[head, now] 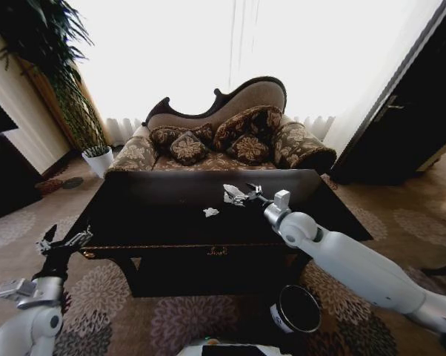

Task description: Move to the front of the table and place the trash on the table into the trash bin.

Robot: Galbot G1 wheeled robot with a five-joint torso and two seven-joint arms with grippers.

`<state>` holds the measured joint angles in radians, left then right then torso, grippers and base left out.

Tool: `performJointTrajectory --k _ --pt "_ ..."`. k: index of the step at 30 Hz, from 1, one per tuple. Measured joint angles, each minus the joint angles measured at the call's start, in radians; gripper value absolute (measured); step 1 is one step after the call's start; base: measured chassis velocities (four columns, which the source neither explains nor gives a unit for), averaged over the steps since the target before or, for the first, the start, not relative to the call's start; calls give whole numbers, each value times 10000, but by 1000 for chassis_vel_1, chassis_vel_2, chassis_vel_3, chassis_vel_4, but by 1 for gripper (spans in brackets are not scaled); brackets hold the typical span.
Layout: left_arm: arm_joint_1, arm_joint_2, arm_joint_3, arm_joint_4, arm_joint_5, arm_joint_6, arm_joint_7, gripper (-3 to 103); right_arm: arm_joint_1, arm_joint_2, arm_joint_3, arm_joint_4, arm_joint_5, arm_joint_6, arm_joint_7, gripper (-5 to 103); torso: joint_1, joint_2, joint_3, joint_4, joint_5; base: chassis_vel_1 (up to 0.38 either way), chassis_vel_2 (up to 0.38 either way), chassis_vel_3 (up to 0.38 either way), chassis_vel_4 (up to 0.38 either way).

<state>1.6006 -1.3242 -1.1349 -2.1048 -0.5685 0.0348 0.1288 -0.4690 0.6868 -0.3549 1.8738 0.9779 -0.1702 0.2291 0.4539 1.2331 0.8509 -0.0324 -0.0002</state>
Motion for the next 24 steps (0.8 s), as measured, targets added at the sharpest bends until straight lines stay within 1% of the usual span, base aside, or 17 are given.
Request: performJointTrajectory --k 9,17,18,19,20,24 --pt "36 -41 -58 12 20 9 -2 100 214 286 -217 -503 -39 -15 -20 100 -1 1 -1 -1 -1 0 0 0 0" --pt "37 -45 -39 8 38 20 -2 100 173 464 -349 -809 -102 -178 179 100 0 1 -1 -1 -1 0 0 0 0" --pt "37 -45 -38 10 38 20 -2 100 177 470 -359 -845 -117 -203 219 103 -1 2 -1 -1 -1 0 0 0 0" --pt "37 -45 -38 12 38 21 -2 100 187 472 -370 -878 -126 -233 259 103 -1 2 -1 -1 0 0 0 0 0" --pt "34 -45 -37 17 39 20 -2 100 243 469 -397 -949 -131 -294 349 100 -1 1 -1 -1 0 0 0 0 0" --pt "25 -61 -19 32 45 20 -4 100 355 447 -440 -1039 -127 -369 440 99 0 2 -1 -1 -1 0 0 0 0"
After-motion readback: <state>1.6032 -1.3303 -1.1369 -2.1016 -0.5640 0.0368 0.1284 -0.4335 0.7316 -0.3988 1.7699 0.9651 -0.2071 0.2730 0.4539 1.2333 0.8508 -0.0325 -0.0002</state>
